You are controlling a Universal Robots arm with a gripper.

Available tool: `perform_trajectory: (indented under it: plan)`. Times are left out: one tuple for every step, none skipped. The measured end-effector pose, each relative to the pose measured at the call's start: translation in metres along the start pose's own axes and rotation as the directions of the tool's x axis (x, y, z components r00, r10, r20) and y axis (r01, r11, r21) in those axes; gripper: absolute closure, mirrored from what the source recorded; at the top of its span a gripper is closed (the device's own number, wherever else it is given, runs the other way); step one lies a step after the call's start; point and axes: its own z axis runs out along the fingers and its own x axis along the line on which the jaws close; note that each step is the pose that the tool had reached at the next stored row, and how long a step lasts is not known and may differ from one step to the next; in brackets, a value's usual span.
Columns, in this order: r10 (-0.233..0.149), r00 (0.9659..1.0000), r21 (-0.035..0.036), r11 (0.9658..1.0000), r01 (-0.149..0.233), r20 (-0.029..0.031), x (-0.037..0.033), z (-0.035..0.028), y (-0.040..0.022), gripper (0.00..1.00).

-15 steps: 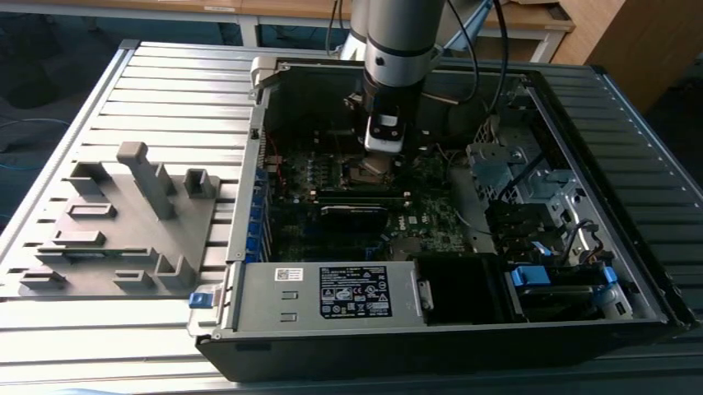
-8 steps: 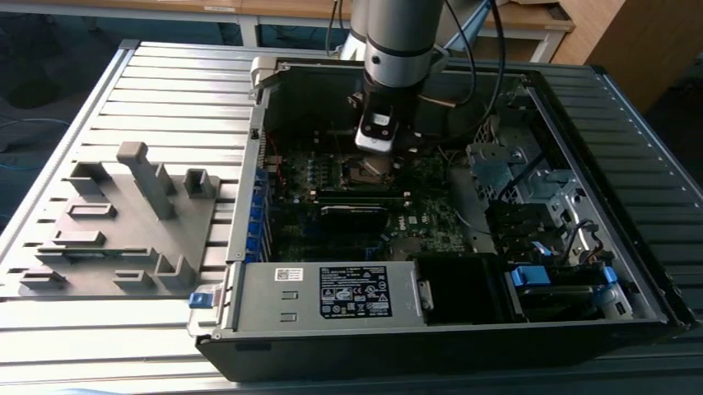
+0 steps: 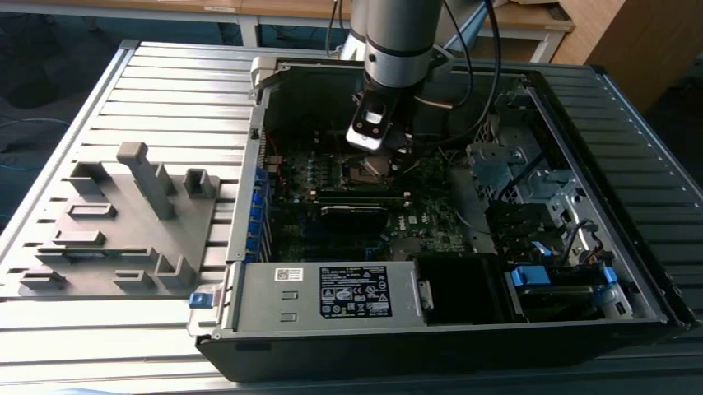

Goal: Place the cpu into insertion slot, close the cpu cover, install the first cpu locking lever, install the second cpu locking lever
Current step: 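Place the cpu into insertion slot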

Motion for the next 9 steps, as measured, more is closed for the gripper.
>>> perform_trajectory:
  plan:
    - [0.010,1.0000,-0.0002,1.0000,-0.010,0.0008,0.0000,0.0000,0.0000,0.46]
    - [0.018,0.9998,-0.0004,0.9998,-0.018,0.0013,0.0000,0.0001,0.0000,0.46]
    - [0.023,0.9997,-0.0004,0.9997,-0.023,0.0018,0.0000,0.0001,0.0000,0.46]
    - [0.026,0.9997,-0.0005,0.9997,-0.026,0.0020,0.0000,0.0001,0.0000,0.46]
    - [0.028,0.9996,-0.0005,0.9996,-0.028,0.0023,0.0000,0.0001,0.0000,0.46]
    - [0.030,0.9995,-0.0005,0.9996,-0.030,0.0024,0.0000,0.0000,0.0000,0.46]
    - [0.031,0.9995,-0.0005,0.9995,-0.031,0.0025,0.0000,0.0001,0.0000,0.46]
    - [0.032,0.9995,-0.0006,0.9995,-0.032,0.0025,0.0000,0.0001,0.0000,0.46]
    - [0.032,0.9995,-0.0005,0.9995,-0.032,0.0026,0.0000,0.0001,0.0000,0.46]
